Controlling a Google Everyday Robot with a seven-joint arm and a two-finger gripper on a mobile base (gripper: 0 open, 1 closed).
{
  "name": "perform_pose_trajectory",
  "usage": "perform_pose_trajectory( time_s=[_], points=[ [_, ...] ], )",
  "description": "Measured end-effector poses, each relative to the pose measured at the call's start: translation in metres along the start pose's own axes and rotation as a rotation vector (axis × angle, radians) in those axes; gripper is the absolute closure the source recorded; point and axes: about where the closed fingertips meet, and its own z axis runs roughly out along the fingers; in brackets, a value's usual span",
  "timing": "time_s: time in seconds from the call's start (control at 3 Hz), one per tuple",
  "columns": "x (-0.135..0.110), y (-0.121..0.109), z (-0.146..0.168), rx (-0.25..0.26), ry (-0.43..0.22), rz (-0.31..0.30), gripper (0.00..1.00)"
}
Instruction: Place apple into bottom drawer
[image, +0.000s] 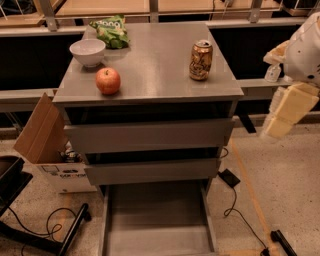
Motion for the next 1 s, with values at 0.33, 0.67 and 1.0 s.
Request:
perform_pose_trajectory(
  time_s=[0.33,0.67,1.0],
  points=[
    [-0.037,-0.031,0.035,0.005,-0.169,0.033,0.0],
    [-0.063,-0.052,0.059,0.023,-0.299,0.072,0.0],
    [-0.094,-0.063,0.077,0.035,-0.397,0.079,0.0]
  ],
)
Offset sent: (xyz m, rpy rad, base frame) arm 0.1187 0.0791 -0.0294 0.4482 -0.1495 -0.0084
